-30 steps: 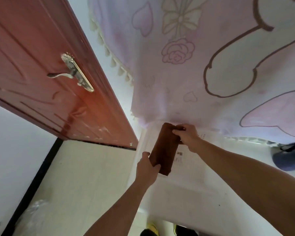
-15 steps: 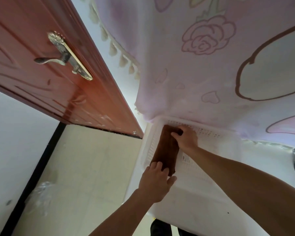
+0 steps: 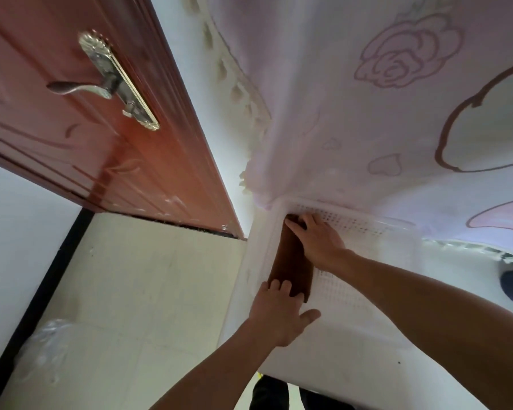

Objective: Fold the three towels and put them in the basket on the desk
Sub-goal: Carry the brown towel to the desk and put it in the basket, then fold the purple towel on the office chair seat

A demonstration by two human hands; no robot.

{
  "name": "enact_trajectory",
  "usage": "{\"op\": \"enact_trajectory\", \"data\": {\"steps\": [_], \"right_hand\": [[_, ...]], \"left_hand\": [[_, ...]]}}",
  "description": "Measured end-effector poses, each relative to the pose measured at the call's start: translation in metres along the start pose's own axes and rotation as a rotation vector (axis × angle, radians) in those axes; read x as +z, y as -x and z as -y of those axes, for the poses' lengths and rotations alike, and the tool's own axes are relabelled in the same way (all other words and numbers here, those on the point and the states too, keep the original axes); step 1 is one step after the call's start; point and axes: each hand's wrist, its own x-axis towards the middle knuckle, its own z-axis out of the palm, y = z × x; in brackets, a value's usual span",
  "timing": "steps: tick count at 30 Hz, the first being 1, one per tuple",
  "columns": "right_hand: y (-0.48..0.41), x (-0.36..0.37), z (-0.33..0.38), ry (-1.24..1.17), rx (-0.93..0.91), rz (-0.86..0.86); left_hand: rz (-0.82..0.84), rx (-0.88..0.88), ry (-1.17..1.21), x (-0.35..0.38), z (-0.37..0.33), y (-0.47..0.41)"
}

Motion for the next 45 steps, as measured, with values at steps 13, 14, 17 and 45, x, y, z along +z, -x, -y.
{"op": "enact_trajectory", "data": {"steps": [13,14,17,45], "right_hand": [[0.017,-0.049,-0.007,-0.132,0.013,0.094],[0.021,-0.052,-0.007,-0.121,0.018,0.057],[0.035,-0.061,0.005,-0.092,-0.076,-0.062],[0.569,0.154,0.600,0.331,-1.650,0.138]], "left_hand": [[-0.190,0.047,-0.031,0.011,0.000,0.042],[-0.267,0.051,-0.025,0.017,0.001,0.054],[-0.410,-0.065,-0.025,0.033,0.007,0.093],[-0.582,-1.784,0.854,0.497,-0.217,0.716]]}}
